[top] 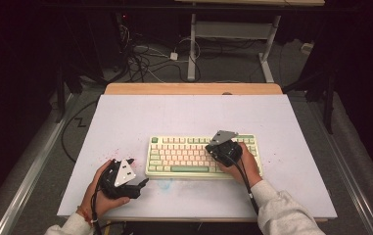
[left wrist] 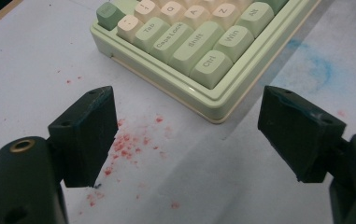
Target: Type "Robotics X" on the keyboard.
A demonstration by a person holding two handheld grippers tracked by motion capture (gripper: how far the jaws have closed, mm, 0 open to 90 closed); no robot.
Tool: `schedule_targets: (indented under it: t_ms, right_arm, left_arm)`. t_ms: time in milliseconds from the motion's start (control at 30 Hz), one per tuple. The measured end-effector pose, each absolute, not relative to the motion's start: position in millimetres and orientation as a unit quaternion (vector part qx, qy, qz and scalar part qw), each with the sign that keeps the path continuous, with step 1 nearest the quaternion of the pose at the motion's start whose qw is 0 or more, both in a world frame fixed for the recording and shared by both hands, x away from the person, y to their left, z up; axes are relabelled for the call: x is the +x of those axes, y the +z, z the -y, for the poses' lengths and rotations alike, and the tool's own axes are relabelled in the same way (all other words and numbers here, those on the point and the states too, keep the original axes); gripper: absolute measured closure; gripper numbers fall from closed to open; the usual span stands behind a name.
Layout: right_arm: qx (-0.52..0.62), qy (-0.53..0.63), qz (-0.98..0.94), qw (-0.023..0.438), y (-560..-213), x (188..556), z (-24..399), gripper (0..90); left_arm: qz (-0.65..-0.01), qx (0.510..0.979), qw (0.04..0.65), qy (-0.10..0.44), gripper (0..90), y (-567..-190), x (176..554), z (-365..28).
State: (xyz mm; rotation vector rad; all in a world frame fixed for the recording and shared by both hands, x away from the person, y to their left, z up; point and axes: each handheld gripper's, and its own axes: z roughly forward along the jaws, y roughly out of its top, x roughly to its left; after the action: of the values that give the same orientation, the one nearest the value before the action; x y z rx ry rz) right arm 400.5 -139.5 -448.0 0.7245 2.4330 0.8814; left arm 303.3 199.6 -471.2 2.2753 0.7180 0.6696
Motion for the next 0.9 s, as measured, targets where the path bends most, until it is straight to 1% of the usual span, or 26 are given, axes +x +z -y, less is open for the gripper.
schedule_targets:
  t_ms: [233,300,367,800,833,900]
  right_arm:
    - [0.253,0.323,-0.884,0.225,-448,400,138,90.0]
    - [0.254,0.311,-0.891,0.214,-450,401,136,90.0]
    - [0.252,0.311,-0.890,0.217,-450,400,136,90.0]
    - [0.256,0.381,-0.858,0.230,-429,382,150,90.0]
    - [0.254,0.388,-0.855,0.234,-425,380,154,88.6]
    - [0.254,0.394,-0.852,0.233,-423,379,156,88.5]
  left_arm:
    - [-0.273,0.869,0.325,0.253,18.8,-472,304,-199]
    - [-0.272,0.870,0.325,0.252,18.8,-472,304,-199]
    - [-0.272,0.870,0.324,0.252,18.8,-472,304,-199]
    - [-0.275,0.870,0.326,0.248,18.8,-473,305,-199]
    - [-0.274,0.871,0.325,0.247,18.8,-473,305,-199]
    - [-0.274,0.871,0.324,0.247,18.8,-473,305,-198]
